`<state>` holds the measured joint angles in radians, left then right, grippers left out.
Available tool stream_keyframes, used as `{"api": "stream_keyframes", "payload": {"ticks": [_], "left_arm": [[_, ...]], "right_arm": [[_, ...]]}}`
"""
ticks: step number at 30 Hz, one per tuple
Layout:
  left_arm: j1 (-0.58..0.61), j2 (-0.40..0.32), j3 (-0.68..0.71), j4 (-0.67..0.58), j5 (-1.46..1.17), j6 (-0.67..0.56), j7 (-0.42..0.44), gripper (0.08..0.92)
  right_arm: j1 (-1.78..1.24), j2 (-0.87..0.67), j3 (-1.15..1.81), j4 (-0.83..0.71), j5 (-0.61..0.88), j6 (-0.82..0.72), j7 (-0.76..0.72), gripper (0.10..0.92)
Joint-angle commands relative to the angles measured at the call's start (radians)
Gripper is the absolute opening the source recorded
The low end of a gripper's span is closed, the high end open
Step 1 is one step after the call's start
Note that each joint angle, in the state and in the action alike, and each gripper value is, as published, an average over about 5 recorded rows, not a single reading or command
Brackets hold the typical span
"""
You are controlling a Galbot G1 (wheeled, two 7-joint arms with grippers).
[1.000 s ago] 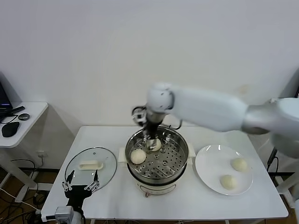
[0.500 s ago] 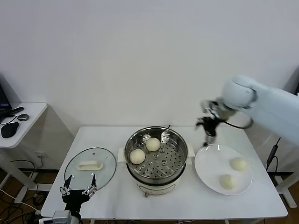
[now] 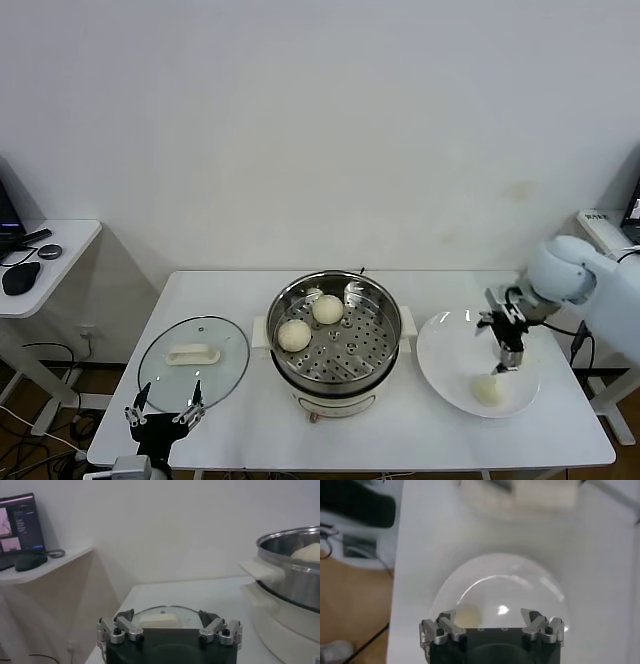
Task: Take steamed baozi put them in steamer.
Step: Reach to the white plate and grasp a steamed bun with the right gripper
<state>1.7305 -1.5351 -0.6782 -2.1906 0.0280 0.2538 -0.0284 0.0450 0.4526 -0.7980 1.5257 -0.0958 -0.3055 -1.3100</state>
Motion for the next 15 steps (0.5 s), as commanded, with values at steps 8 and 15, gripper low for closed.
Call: {"api": "stream_keyframes", "payload": {"ticks": [8, 15], "left_arm": [[-0.018, 0.003, -0.004, 0.052, 0.004, 0.002, 0.004, 0.823], [-0.034, 0.004, 0.000, 0.073, 0.005, 0.003, 0.008, 0.823]], "right_arm": [[-0.186, 0.026, 0.111, -0.102, -0.121, 0.053, -0.014, 0.823], [-0.210, 0.043, 0.114, -0.116, -0.102, 0.045, 0.009, 0.823]]}}
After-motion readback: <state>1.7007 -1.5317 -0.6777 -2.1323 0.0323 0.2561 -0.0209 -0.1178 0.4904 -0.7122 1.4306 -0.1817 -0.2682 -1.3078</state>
